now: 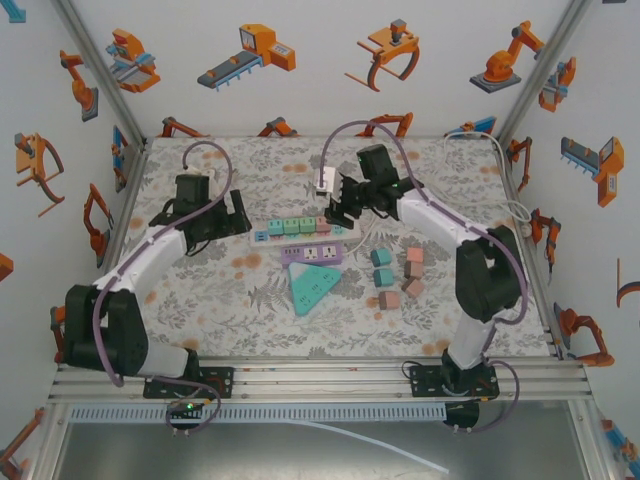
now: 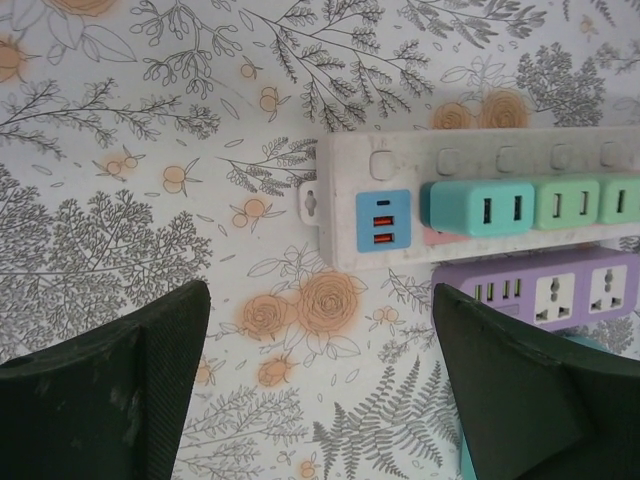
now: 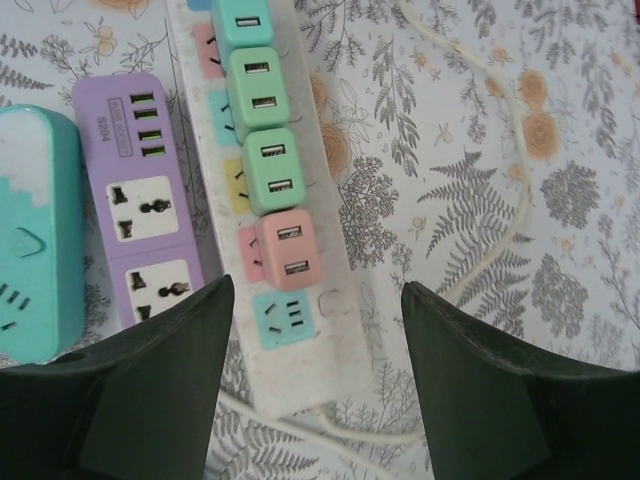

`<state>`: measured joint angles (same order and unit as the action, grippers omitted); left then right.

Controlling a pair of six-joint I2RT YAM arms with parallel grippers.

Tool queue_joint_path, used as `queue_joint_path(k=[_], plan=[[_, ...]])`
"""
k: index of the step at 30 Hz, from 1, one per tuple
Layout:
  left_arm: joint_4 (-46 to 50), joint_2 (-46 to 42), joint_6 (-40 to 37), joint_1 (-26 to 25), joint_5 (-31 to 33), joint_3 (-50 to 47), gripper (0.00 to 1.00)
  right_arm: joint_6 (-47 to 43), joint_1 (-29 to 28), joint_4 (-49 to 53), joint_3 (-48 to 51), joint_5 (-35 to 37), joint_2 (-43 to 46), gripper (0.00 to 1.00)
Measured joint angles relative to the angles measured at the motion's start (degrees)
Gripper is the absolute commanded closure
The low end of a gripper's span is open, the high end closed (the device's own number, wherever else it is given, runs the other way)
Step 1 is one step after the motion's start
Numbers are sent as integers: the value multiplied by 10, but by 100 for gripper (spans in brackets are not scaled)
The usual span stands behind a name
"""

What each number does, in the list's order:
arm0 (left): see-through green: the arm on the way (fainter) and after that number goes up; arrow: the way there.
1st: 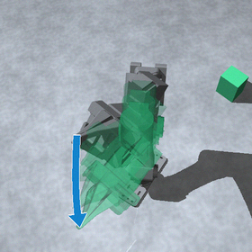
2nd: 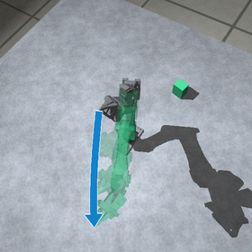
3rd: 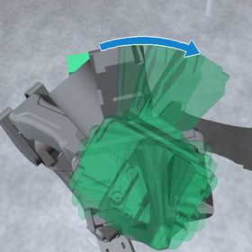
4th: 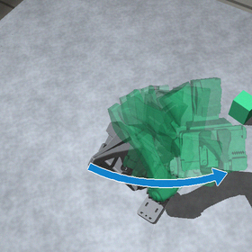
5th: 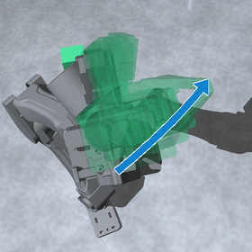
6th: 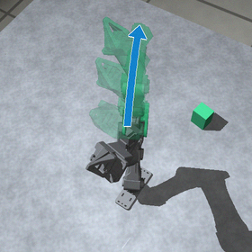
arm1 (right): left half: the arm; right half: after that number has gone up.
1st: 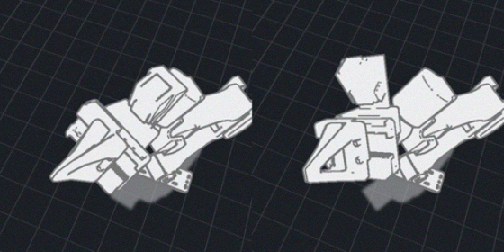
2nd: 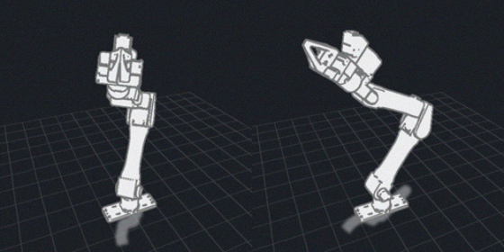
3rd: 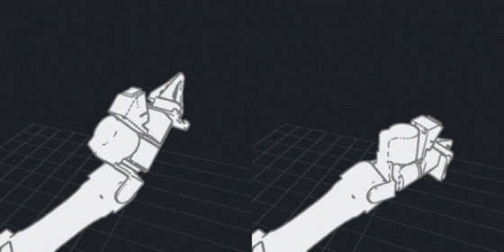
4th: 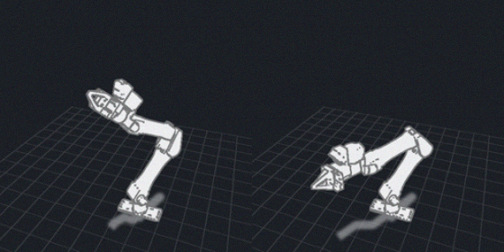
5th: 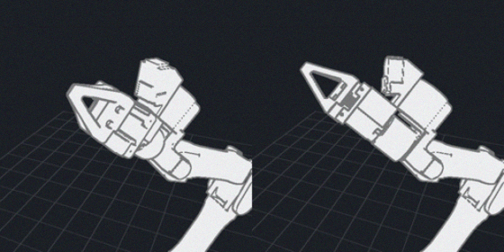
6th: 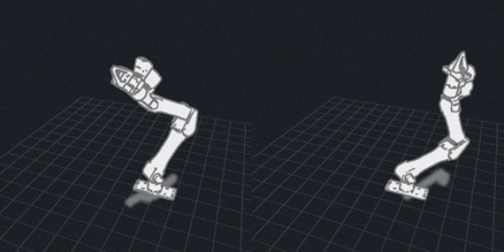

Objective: Pull the plug off the socket

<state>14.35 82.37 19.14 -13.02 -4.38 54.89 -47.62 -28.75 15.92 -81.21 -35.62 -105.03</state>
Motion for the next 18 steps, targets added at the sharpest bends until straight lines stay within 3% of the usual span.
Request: queue_joint_path(k=[7,18], plan=[[-11,78,3,3,-26,26,31,-24,-1,34,-40,-27,-79,39],[-13,141,17,3,-60,47,44,-35,-6,64,-76,-41,-128,59]])
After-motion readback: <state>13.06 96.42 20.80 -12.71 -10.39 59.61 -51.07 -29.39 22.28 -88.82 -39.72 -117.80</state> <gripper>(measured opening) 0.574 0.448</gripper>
